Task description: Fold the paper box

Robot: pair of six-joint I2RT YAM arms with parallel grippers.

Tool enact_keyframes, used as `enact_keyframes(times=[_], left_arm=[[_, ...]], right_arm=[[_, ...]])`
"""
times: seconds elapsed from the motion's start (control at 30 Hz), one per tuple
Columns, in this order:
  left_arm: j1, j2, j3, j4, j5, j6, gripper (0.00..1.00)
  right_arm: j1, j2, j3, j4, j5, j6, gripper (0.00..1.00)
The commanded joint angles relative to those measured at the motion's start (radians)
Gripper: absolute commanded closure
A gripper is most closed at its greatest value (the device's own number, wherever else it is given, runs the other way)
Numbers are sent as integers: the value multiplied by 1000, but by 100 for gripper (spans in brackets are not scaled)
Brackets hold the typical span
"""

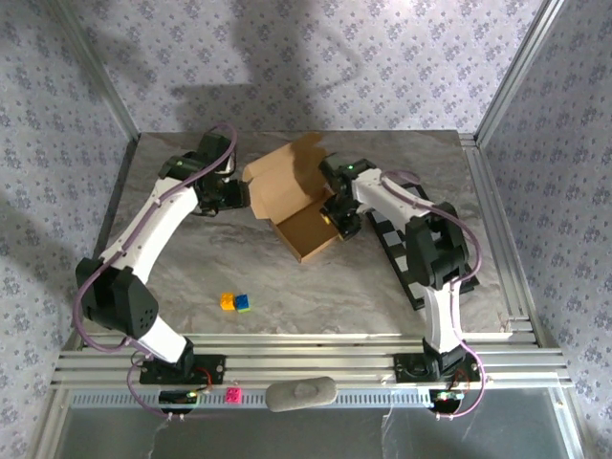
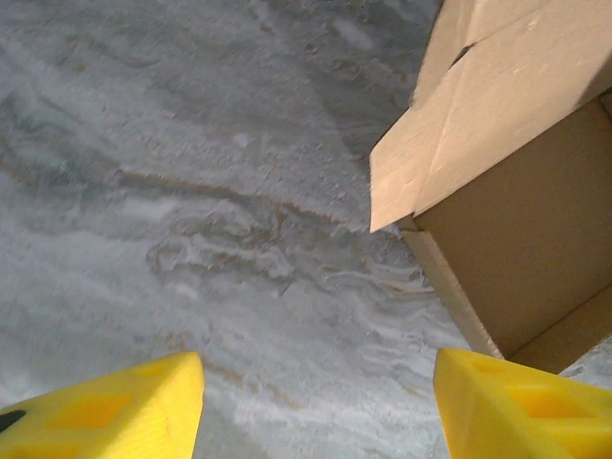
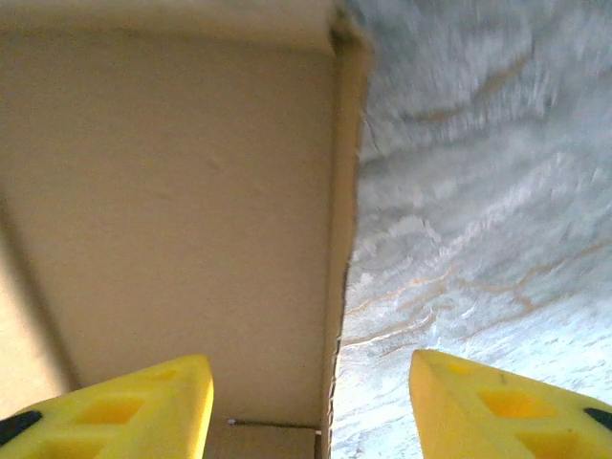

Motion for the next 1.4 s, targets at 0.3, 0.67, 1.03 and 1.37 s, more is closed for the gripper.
enact_keyframes(times=[0.3,0.67,1.03,1.37], left_arm=[[87,93,-90,260,239,300,34],[91,183,-48,284,272,327,38],[91,232,10,237,256,338,59],[87,250,55,202,247,353,72]], right_arm=[[-286,-19,150,203,-440,-1171,32],[-346,159,224,487,-621,-1451,29],[-292,369,463,502,-645,-1424,27],[-261,442,551,522,-708,-1391,29]])
